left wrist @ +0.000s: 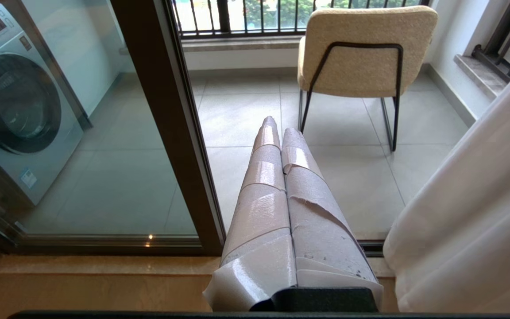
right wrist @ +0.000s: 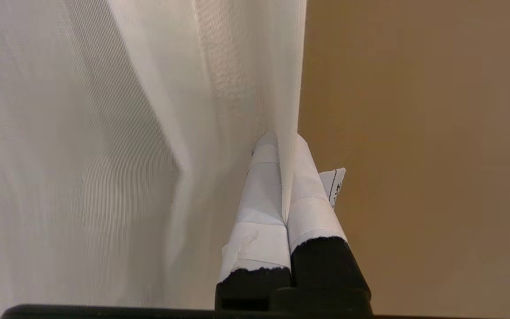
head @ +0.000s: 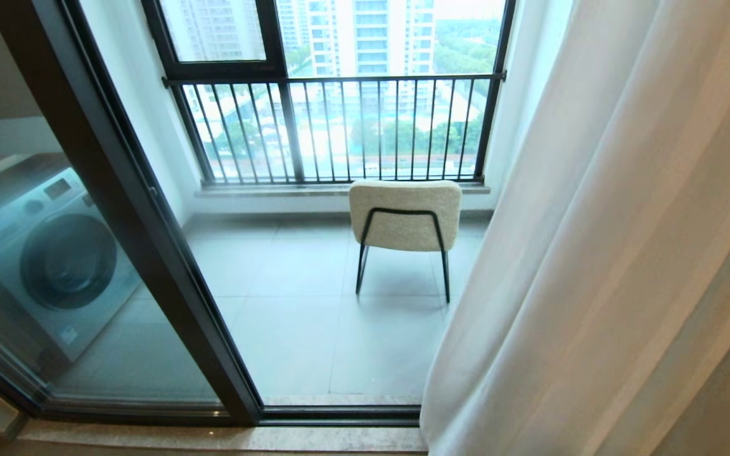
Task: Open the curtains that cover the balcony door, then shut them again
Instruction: Pull the inner curtains open on both sides
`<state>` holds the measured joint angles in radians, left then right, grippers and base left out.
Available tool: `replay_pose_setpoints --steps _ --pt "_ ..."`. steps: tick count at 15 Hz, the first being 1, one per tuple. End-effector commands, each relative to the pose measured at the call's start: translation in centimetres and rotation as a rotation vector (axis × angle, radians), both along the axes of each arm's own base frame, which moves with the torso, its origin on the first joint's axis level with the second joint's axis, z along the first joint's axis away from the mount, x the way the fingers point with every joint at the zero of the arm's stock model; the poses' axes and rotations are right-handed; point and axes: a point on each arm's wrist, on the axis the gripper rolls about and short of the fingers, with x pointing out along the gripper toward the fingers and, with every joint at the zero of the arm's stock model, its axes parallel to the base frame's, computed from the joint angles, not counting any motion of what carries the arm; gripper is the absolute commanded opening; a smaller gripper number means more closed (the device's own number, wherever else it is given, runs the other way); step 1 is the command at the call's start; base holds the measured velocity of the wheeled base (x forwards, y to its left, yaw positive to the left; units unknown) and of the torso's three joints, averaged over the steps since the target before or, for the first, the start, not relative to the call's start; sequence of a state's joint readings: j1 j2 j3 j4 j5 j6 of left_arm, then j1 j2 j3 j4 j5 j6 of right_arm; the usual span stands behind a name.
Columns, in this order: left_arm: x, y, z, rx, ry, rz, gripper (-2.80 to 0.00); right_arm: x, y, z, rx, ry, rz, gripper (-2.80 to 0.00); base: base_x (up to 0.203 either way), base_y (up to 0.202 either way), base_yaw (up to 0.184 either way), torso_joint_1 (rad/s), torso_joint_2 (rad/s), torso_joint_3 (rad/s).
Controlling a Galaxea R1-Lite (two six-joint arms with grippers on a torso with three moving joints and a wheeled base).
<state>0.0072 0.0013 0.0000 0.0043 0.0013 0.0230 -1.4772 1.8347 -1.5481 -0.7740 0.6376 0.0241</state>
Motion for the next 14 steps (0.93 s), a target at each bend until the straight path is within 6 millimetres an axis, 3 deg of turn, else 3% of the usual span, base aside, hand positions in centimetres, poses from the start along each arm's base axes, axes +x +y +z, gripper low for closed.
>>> replay_pose_setpoints --steps 1,5,9,14 --pt "0.0 0.0 0.0 0.000 0.001 0.001 -2.80 0.1 2.2 0.7 -0.005 0.037 0.107 -2.80 0.000 0.000 0.000 0.000 0.00 0.000" --pt "0.0 0.0 0.0 0.000 0.001 0.001 -2.80 0.6 6.8 1.3 0.064 0.137 0.440 -2.80 0.000 0.000 0.000 0.000 0.00 0.000" --pt "0.0 0.0 0.0 0.000 0.001 0.001 -2.80 1.3 11.2 1.6 0.160 0.193 0.614 -2.80 0.000 0.000 0.000 0.000 0.00 0.000" --pt "0.0 0.0 0.0 0.000 0.001 0.001 -2.80 5.3 15.7 0.7 0.191 0.217 0.848 -2.80 0.000 0.000 0.000 0.000 0.00 0.000"
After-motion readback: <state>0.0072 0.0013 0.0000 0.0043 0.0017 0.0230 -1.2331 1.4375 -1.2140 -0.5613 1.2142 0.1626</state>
